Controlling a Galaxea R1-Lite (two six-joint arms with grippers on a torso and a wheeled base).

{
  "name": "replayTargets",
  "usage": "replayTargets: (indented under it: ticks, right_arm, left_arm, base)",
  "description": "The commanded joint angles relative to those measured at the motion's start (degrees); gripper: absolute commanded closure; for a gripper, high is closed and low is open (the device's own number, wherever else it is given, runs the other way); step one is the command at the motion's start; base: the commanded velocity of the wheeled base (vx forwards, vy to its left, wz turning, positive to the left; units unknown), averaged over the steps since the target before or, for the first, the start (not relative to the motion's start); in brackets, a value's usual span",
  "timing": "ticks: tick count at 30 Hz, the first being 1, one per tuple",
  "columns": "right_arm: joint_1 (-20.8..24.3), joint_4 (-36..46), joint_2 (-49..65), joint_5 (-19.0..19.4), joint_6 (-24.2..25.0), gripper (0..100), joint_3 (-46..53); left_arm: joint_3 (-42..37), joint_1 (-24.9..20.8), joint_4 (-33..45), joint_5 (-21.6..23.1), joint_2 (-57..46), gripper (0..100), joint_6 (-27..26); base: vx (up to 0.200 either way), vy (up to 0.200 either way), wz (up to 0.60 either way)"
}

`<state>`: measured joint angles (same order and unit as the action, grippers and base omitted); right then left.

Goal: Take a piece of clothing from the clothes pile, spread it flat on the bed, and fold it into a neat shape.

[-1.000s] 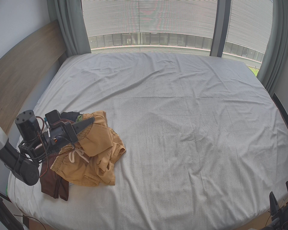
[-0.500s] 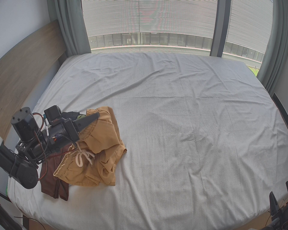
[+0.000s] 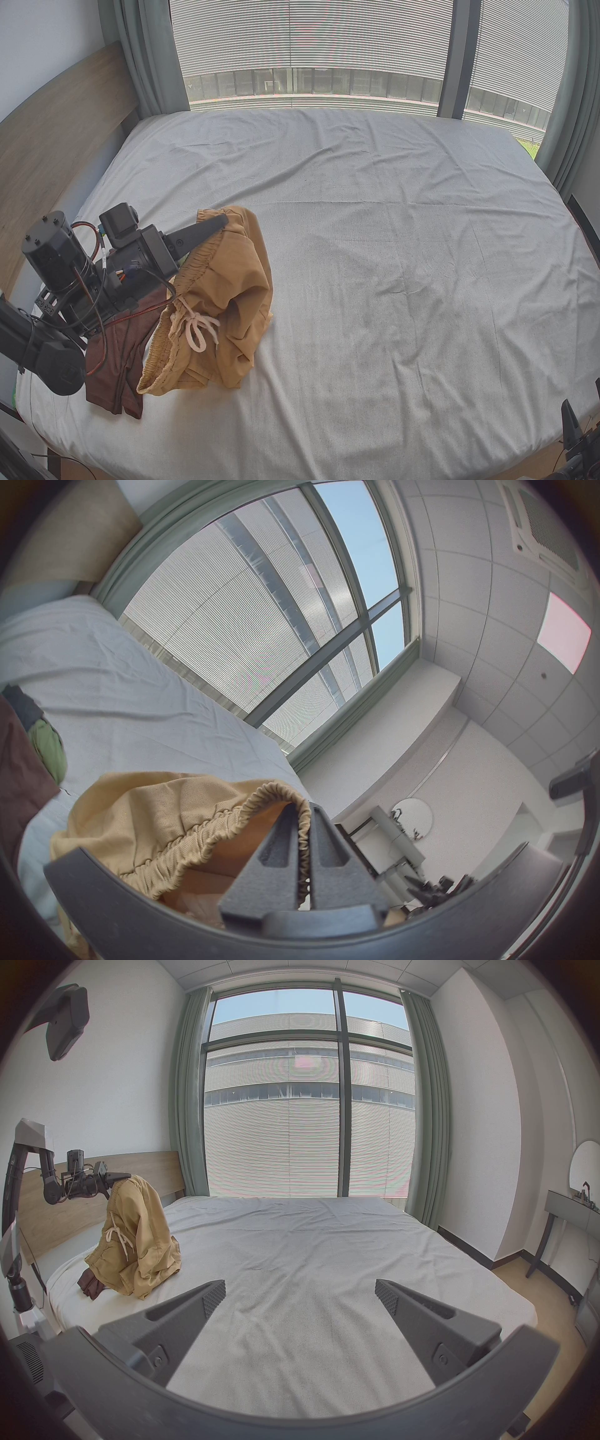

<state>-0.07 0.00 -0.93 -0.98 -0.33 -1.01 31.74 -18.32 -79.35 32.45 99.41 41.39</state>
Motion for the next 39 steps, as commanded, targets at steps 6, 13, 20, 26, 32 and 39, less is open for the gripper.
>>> replayTargets:
  ticks: [6, 13, 20, 26, 32, 39]
  right_arm:
    - [0.0, 0.0, 0.7, 0.0, 0.0, 0, 1.0]
    - [0.0, 0.0, 0.7, 0.0, 0.0, 0, 1.0]
    - [0.0, 0.0, 0.7, 0.0, -0.1, 0, 1.0]
    - [0.0, 0.0, 0.7, 0.0, 0.0, 0, 1.0]
    - [-0.1, 0.0, 0.7, 0.0, -0.1, 0, 1.0]
    - [-0.1, 0.0, 0.7, 0.0, -0.1, 0, 1.0]
  left_arm:
    - [1.9, -4.2, -2.7, -0.5, 1.0, 100, 3.8]
    - [4.6, -6.6, -3.1, -0.6, 1.8, 100, 3.8]
    - [8.1, -9.6, -3.4, -0.8, 1.9, 100, 4.0]
    - [10.5, -12.1, -3.4, -2.3, 1.8, 100, 5.4]
    - [13.2, -14.5, -3.4, -2.5, 1.9, 100, 6.1]
    - [17.5, -17.2, -3.4, -4.1, 1.8, 100, 6.7]
  base:
    - [0.000, 0.000, 0.00]
    - [0.000, 0.000, 0.00]
    - [0.000, 0.000, 0.00]
    - [0.000, 0.000, 0.00]
    - [0.000, 0.000, 0.00]
    - [0.000, 0.000, 0.00]
